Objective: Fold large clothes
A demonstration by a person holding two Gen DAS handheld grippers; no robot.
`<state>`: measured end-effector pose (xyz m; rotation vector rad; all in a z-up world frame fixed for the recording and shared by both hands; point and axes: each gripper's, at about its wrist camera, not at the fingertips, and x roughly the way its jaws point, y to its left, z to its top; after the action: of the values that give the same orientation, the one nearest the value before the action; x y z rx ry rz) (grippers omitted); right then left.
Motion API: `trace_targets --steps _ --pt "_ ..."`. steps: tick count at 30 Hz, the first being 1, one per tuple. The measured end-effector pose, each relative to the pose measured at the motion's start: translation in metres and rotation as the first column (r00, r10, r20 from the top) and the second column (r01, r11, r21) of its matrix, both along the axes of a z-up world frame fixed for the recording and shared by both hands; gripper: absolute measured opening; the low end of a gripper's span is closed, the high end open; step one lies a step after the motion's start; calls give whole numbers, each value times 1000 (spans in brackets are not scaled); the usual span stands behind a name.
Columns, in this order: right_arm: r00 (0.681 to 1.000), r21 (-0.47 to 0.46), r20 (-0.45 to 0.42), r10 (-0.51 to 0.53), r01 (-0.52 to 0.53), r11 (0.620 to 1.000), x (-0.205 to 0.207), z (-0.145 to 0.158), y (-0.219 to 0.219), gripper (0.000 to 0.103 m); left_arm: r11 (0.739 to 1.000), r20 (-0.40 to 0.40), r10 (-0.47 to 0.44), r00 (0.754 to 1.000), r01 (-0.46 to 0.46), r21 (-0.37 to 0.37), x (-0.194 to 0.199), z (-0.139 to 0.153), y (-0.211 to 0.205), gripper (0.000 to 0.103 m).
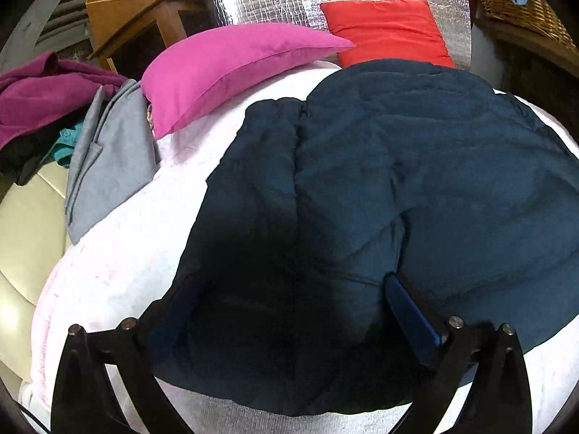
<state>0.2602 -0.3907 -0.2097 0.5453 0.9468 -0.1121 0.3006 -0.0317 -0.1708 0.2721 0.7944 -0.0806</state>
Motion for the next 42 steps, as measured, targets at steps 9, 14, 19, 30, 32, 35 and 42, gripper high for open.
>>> trace_targets --steps 9,14,19,30,32,35,42 --pt "1000 -6 5 3 -3 1000 -1 0 0 49 1000 -2 -6 1000 6 -8 0 -5 0 103" --pt "1000 -3 9 5 -5 1000 -1 -1 -1 49 1000 12 -7 1000 7 -17 -2 -8 2 103" --pt "1000 -7 10 5 -5 1000 -1 -1 1 49 1000 41 -11 999 12 -25 -7 -10 2 103" --pt "998 59 64 -7 3 998 0 26 -14 50 991 11 33 999 -31 -133 20 43 35 103" --pt "987 73 161 -21 9 997 0 47 -22 50 989 69 104 992 -96 -110 26 55 47 103" --pt "976 53 216 -36 25 998 15 59 -29 47 980 99 199 975 -195 -46 42 54 62 103" --pt "997 61 38 -61 58 996 70 1 -34 31 972 -93 233 968 -236 -18 76 11 73 103"
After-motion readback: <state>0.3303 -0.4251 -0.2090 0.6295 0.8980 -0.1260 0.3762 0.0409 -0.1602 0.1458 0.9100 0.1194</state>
